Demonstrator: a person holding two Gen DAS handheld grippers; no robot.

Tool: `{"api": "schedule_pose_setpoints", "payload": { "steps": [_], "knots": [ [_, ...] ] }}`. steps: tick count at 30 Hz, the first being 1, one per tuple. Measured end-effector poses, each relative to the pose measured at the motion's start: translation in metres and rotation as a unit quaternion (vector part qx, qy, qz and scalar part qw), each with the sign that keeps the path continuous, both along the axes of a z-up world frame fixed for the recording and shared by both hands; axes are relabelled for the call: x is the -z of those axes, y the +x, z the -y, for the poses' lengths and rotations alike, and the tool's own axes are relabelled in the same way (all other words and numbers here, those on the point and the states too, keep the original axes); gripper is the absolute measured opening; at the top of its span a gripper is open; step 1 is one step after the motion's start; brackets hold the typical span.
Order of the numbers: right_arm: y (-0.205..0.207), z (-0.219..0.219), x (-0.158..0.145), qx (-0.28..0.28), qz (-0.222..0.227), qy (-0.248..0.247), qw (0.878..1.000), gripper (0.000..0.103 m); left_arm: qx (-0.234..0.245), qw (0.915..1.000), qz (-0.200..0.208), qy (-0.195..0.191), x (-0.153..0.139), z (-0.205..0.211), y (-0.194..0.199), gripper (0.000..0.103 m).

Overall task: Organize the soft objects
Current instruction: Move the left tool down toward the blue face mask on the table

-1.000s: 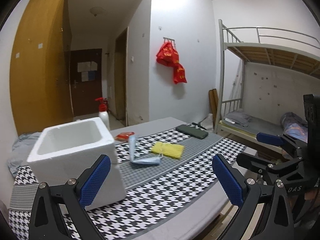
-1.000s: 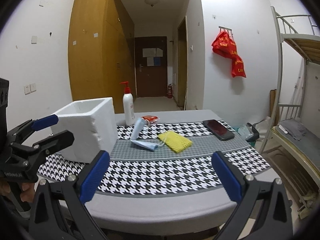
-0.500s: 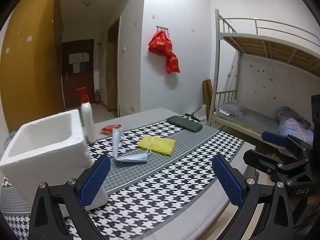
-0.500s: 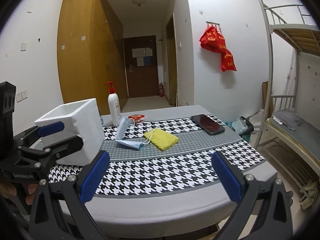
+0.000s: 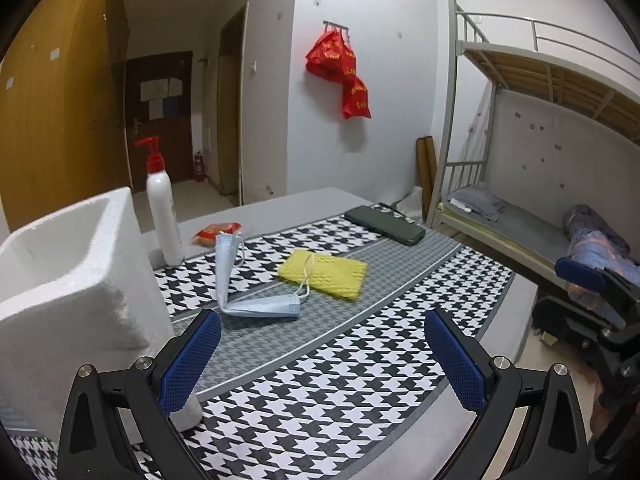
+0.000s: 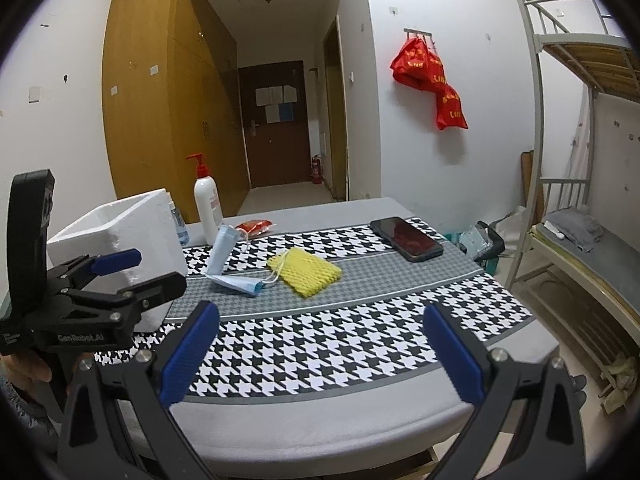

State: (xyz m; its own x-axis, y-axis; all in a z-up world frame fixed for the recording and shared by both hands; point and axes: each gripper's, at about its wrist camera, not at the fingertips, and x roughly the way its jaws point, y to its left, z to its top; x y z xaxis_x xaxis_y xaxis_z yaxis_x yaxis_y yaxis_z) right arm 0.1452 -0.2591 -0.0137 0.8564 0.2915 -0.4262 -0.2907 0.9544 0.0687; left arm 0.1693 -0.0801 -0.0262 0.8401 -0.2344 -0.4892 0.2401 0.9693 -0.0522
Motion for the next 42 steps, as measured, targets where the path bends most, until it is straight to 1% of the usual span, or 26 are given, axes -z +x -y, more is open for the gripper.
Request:
{"api": "schedule_pose_setpoints", "payload": {
  "steps": [4, 9, 15, 19, 21, 28, 30, 37, 39, 42],
  "knots": [
    [0.008, 0.000, 0.003, -0.002, -0.008, 0.001, 1.000, 0.103, -0.007, 0.9999, -0.008, 0.006, 0.007, -0.001, 0.006, 0.102],
    [0.016, -0.003, 0.008, -0.007, -0.018, -0.004, 1.000, 0.103, -0.023, 0.9993, -0.028, 0.000, 0.013, -0.011, 0.018, 0.102],
    [0.028, -0.007, 0.013, -0.011, -0.029, -0.005, 1.000, 0.103, -0.042, 0.9986, -0.030, 0.012, 0.018, -0.021, 0.027, 0.102],
    [0.036, -0.012, 0.015, -0.018, -0.033, -0.004, 0.999, 0.103, -0.044, 0.9984, -0.031, 0.013, 0.017, -0.029, 0.028, 0.102],
    [0.040, -0.014, 0.017, -0.023, -0.033, -0.003, 0.999, 0.103, -0.048, 0.9982, -0.031, 0.020, 0.016, -0.033, 0.029, 0.102],
    [0.054, -0.024, 0.021, -0.044, -0.037, 0.003, 0.998, 0.103, -0.082, 0.9957, -0.036, 0.022, 0.017, -0.050, 0.036, 0.102],
    [0.058, -0.024, 0.022, -0.048, -0.039, 0.005, 0.998, 0.103, -0.084, 0.9955, -0.039, 0.020, 0.018, -0.050, 0.039, 0.102],
    [0.072, -0.023, 0.026, -0.054, -0.048, 0.002, 0.997, 0.103, -0.066, 0.9964, -0.046, 0.029, 0.020, -0.030, 0.049, 0.102],
    [0.076, -0.021, 0.027, -0.053, -0.048, 0.000, 0.997, 0.103, -0.069, 0.9959, -0.049, 0.033, 0.021, -0.026, 0.055, 0.102],
    [0.084, -0.021, 0.030, -0.052, -0.056, -0.005, 0.997, 0.103, -0.073, 0.9954, -0.054, 0.030, 0.021, -0.023, 0.063, 0.102]
  ]
}}
